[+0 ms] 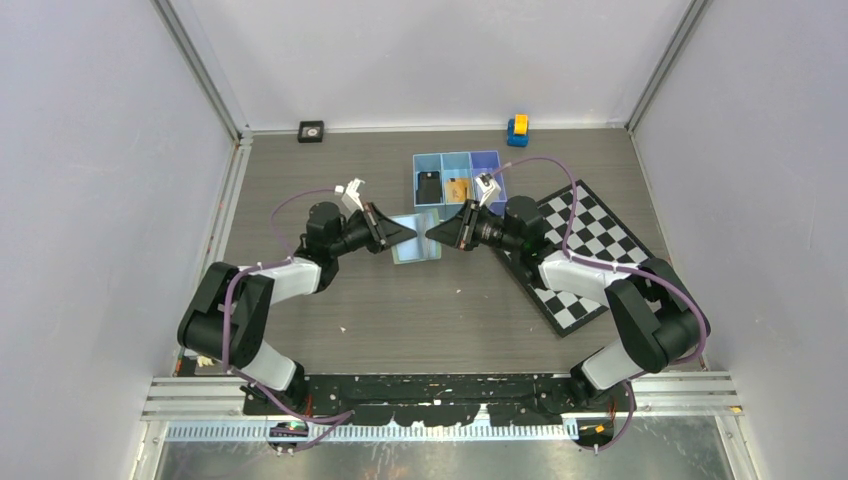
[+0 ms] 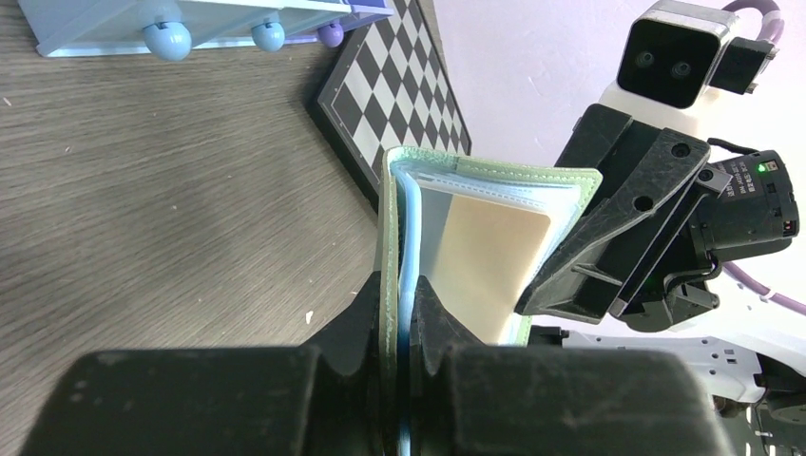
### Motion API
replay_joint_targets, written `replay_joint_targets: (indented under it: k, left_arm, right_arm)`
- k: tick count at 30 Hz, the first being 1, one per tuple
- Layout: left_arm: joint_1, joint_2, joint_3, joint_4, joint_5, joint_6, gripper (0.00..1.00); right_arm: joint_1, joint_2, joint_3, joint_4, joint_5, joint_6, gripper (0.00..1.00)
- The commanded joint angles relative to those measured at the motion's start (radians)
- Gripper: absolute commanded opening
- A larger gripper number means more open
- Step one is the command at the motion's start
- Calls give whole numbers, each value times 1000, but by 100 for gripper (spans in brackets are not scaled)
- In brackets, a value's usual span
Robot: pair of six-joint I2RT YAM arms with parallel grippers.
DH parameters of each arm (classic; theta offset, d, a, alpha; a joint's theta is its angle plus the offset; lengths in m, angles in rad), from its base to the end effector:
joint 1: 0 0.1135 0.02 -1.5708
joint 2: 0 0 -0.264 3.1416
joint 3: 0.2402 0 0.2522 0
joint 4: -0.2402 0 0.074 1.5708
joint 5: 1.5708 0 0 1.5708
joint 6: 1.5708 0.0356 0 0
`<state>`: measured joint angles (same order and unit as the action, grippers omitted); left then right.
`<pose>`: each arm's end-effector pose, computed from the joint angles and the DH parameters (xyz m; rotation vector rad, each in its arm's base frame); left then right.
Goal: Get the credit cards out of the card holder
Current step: Remove the credit card from the card holder.
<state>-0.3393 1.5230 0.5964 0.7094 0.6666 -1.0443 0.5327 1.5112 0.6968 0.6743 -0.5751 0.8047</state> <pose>0.2775 -0.1213 0.1954 -0.1652 2.0301 -1.5289 0.2649 0.1786 0.2255 -0.2220 1.9131 1.4377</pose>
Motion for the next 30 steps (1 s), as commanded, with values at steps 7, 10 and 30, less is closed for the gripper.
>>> replay_joint_targets:
  k: [7,10,30]
  left_arm:
    - [-18,60,63,125,76,-52,0]
    - [-21,60,66,125,75,-53,0]
    - [-70,74,96,99,90,-45,0]
  right_arm:
    - [20,-20,21,69,-50,3,11]
    - [23,-24,28,37,-36,-12,4]
    - [43,-21,81,-166,74,-94,0]
